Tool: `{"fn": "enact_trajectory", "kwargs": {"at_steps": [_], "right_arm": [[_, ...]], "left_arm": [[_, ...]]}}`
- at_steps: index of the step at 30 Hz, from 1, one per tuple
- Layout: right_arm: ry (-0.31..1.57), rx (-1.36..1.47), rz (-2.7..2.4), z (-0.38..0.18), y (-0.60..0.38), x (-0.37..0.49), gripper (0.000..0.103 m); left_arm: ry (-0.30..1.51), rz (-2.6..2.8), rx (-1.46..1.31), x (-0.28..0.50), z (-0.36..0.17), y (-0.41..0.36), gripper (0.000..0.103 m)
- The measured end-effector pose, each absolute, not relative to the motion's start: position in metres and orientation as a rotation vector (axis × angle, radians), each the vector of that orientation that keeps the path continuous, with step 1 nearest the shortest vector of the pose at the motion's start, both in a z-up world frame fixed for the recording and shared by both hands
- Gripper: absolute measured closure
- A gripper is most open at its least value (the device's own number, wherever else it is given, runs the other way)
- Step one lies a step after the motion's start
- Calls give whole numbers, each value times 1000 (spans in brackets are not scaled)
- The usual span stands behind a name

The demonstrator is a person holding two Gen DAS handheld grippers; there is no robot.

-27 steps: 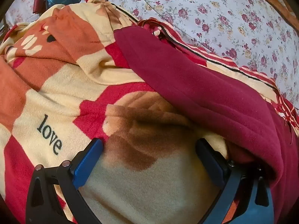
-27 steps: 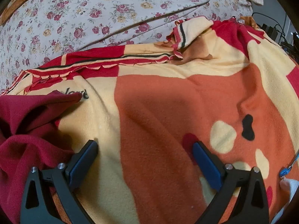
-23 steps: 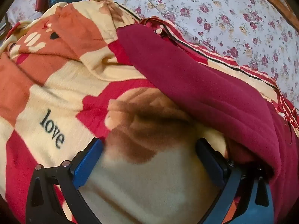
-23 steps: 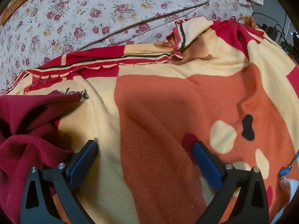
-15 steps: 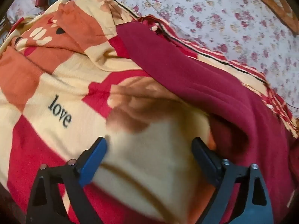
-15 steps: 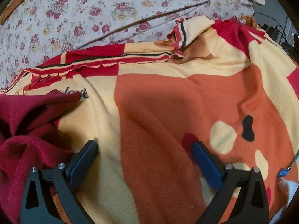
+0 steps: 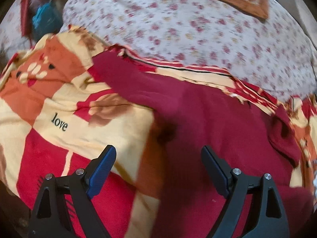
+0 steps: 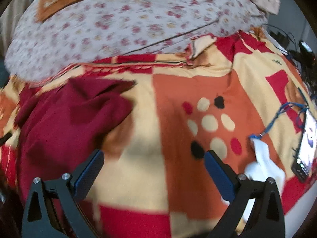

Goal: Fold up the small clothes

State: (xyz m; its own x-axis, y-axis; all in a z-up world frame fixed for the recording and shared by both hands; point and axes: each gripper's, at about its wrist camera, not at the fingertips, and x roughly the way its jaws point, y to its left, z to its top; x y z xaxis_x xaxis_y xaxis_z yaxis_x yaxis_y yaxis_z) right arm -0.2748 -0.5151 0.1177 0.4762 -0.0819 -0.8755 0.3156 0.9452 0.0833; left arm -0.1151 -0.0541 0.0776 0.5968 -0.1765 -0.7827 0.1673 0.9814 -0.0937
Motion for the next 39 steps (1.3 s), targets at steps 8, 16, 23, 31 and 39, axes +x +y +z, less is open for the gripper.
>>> {"fn": "enact_trajectory", "kwargs": {"at_steps": [8,16,23,31,39], "right_arm": [[1010,397,71,165,-443,-297,0],[995,336,188,177,-376,-266,1],[984,425,350,209,-344,-245,1],[904,364,377,249,-326,-246,0],[892,152,100,190,-321,-216,0]], "left_arm": [[858,-241,21,-143,102,-80,32],[841,-234,45,-148,116,-92,32],[848,-228,36,-143,119,-93,32],[863,-217,12,-139,116,-90,32],[876,-209,1,-135,111,-93,32]]}}
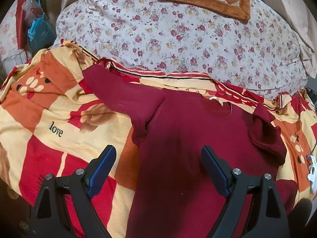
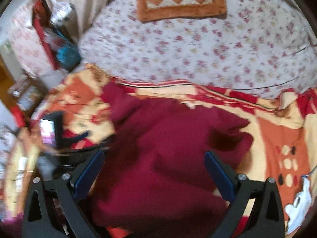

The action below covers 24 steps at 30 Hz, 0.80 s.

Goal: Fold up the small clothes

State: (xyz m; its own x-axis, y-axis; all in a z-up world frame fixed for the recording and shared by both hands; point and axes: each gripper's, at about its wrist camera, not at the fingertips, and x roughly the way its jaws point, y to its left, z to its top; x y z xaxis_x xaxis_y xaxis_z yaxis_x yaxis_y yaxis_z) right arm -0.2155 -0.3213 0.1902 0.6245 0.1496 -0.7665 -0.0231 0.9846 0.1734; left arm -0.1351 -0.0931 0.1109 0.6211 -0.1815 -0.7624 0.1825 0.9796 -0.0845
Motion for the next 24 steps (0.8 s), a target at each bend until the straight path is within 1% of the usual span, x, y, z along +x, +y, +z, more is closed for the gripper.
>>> {"fn": "enact_trajectory", "kwargs": {"at_steps": [3,7,24], "right_arm": [[920,133,55,160,-320,-198,1],[912,148,15,138,-320,-186,1],[948,138,-43,93,-311,-154,1]], "left_arm": [[877,-206,1,-133,109,-93,32],[870,-194,6,-130,107,-93,32],[903,-173,-13,-112,88,-91,32]]}}
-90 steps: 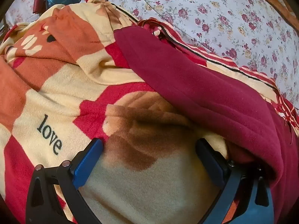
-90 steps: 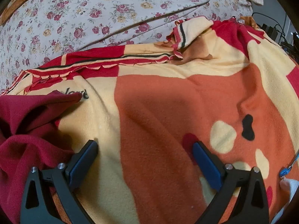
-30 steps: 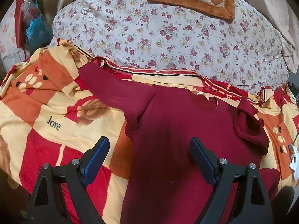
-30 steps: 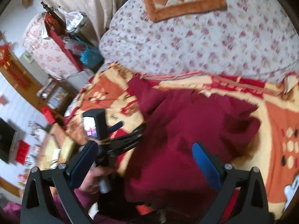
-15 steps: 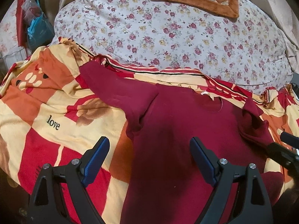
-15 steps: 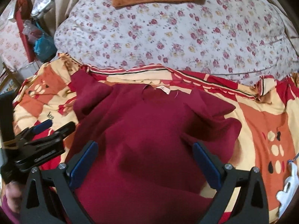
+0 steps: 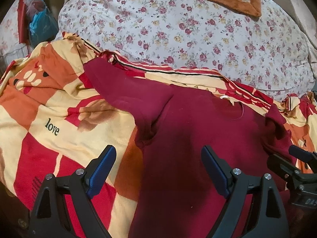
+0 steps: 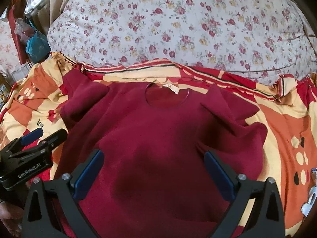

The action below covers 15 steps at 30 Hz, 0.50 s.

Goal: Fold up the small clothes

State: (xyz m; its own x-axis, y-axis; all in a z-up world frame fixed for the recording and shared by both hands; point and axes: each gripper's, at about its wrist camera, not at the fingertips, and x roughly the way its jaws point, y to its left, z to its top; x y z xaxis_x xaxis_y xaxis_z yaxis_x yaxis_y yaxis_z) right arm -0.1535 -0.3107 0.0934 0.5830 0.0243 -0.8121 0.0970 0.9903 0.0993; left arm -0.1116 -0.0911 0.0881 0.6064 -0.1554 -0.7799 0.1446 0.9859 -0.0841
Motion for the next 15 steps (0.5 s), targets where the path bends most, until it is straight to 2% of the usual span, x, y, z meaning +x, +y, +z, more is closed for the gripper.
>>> {"fn": "enact_trajectory", "kwargs": {"at_steps": [15], "right_arm": [[966,146,-71,72,-315,-141,1]], "left_arm": [[921,-161,-14,-104,78,-91,32]]}}
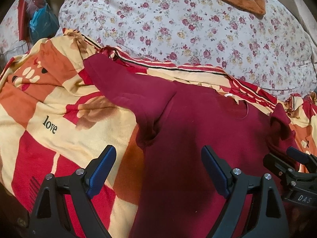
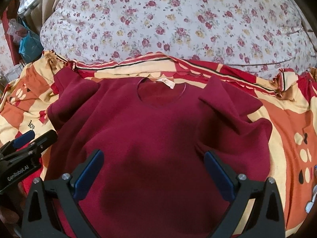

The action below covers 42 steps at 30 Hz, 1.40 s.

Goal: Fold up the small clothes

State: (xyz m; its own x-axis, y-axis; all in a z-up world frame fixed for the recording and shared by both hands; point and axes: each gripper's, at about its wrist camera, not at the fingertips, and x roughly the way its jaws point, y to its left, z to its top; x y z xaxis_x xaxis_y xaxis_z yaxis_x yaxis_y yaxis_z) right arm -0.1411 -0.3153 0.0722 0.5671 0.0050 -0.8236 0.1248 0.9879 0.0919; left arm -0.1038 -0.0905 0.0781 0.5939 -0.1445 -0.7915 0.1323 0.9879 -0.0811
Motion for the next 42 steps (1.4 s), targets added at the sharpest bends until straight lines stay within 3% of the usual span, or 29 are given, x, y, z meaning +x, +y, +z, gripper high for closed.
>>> {"fn": "enact_trajectory", "kwargs": {"at_steps": [34,42], "right_arm": [[1036,165,-96,32,-319,-115,1],[1004,131,-68,46,-308,-114,1]], "left_arm": [[955,-141,-15,-86,60,-89,32],[955,-136,-13,-84,61,-86,32]]}}
